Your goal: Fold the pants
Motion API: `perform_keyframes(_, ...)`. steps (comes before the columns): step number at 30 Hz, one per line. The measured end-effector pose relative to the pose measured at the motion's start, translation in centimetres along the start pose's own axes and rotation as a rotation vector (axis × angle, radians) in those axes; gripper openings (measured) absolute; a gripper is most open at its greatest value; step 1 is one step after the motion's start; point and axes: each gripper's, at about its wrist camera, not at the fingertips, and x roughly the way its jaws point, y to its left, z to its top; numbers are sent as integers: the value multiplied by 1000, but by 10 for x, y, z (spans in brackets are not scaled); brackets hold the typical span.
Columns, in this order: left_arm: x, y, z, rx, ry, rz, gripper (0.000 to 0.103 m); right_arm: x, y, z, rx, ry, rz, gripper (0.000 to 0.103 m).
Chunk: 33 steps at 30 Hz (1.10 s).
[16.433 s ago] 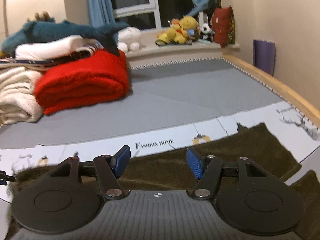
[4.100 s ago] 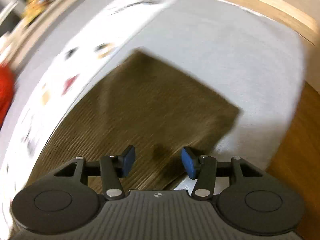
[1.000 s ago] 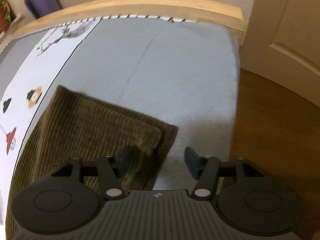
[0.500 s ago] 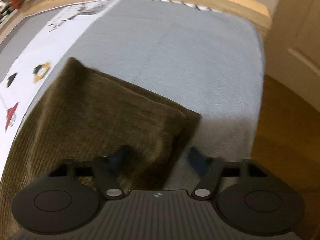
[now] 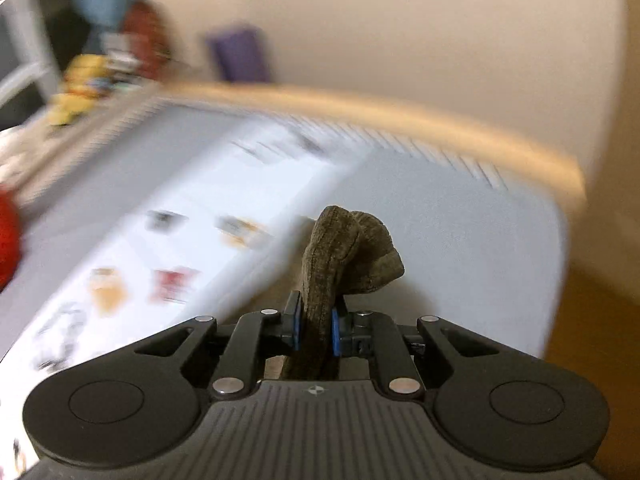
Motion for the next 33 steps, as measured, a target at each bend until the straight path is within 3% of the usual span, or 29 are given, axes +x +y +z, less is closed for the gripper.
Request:
perform_keyframes(4,-3,5,-3,-10,-7,4,56,-86,92,-40,-295,-213,210,14)
perform_keyframes(6,-4,12,-5,-23,-7,10,56,-115,127,-75,-418,-252,320,15)
perform_keyframes(9,-6,23,-8,-44,-5,17,56,-142,175,-154,-669,-272,463,15)
perform_keyframes(10,-6,26,-9,-48,-3,20,56,-144,190,-188,-770,-233,511,15)
perform_keyframes(13,-7,32,-12,-55,2,22,56,-135,228,-259,-1036,14,601,16)
perform_keyframes(16,-9,36,-13,-65,0,21,57,-127,246,-317,-1285,148,644,20)
perform_keyframes(17,-9,37,-13,-69,-1,19,57,-128,246,-332,-1352,161,655,27)
perform_keyframes(19,-10,37,-12,-73,-5,16,58,-141,241,-349,-1451,75,654,33)
perform_keyframes(21,-10,36,-11,-72,-7,14,59,-154,238,-348,-1475,36,700,44)
perform_keyframes(24,-8,33,-9,-71,-3,14,59,-163,235,-330,-1398,28,795,51)
perform_keyframes(27,-7,27,-8,-57,-2,9,59,-166,235,-327,-1374,-10,804,63)
perform_keyframes(29,-5,24,-7,-53,-1,5,59,-156,239,-332,-1395,-12,786,65)
perform_keyframes(31,-4,21,-5,-60,-2,-3,59,-154,242,-342,-1430,16,780,63)
perform_keyframes(33,-3,20,-1,-87,-2,-32,59,-150,246,-349,-1471,62,815,25)
